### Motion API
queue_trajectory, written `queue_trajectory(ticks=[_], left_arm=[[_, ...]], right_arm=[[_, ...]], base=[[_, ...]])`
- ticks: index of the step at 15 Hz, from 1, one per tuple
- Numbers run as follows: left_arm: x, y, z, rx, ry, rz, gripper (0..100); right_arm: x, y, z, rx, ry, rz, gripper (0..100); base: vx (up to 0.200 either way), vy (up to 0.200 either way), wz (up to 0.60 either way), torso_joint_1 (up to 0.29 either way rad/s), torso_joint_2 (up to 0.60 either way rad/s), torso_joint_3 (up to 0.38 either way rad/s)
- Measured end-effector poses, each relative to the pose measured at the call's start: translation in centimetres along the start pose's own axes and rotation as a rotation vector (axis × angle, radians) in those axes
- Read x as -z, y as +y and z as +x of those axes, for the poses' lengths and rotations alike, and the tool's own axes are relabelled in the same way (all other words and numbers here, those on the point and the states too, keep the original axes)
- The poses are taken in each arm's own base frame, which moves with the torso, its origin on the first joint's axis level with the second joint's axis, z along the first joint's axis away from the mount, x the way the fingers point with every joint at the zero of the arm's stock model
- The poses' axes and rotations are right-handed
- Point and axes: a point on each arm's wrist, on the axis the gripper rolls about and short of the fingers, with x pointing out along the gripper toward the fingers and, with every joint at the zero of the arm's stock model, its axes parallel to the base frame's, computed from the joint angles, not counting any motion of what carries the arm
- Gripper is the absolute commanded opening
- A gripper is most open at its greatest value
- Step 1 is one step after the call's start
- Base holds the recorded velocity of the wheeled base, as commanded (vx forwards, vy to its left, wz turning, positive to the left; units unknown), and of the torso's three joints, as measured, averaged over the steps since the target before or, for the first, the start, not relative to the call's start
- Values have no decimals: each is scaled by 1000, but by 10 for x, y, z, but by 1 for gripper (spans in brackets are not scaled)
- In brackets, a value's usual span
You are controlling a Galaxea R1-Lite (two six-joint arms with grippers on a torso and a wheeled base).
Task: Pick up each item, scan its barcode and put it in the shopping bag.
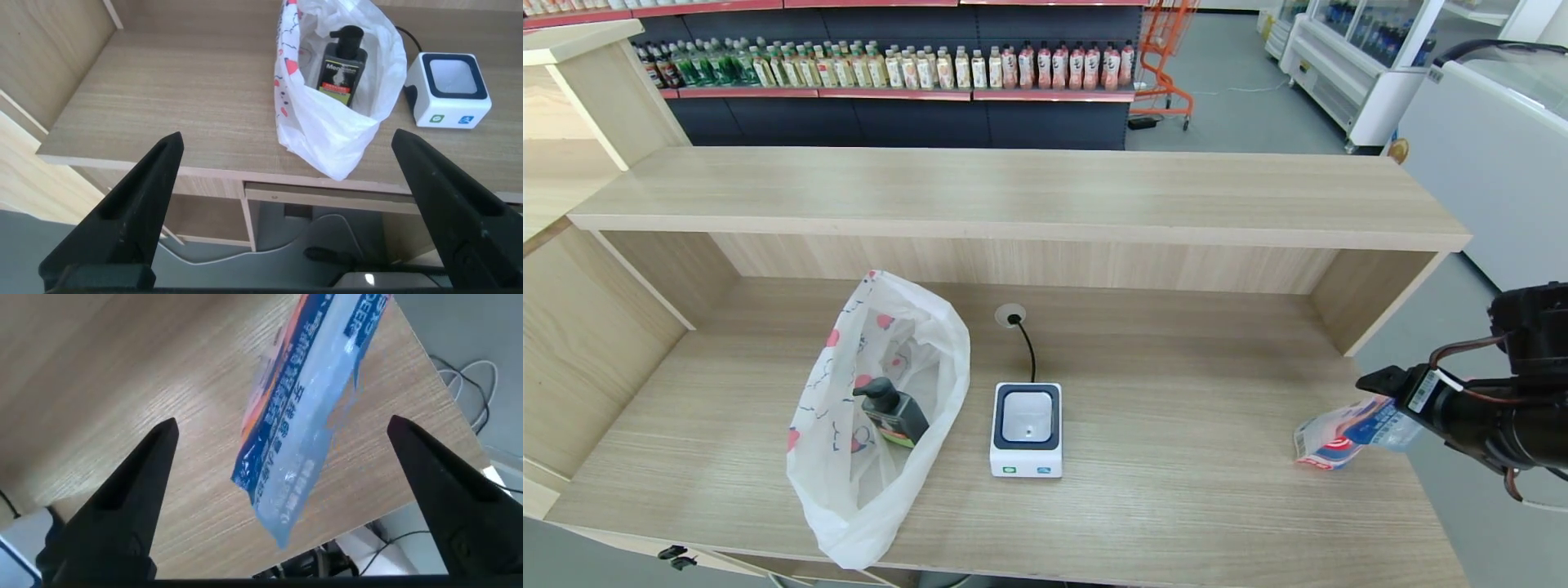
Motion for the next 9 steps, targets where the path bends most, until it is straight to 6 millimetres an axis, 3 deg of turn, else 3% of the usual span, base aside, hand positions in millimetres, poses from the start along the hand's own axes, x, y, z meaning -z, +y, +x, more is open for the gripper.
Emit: queue_trajectory(ticks=[6, 7, 9], left_arm=[[0, 0, 0, 0, 0, 0, 100], [0, 0, 0, 0, 0, 0, 100], [0, 0, 0, 0, 0, 0, 100]], right_arm=[[-9, 8, 59, 5, 9, -6, 100], [-8, 10, 72, 6, 17, -27, 0], [-3, 12, 95, 19, 40, -55, 0]], base=[[0, 0, 0, 0, 0, 0], [0, 0, 0, 0, 0, 0], [0, 0, 0, 0, 0, 0]])
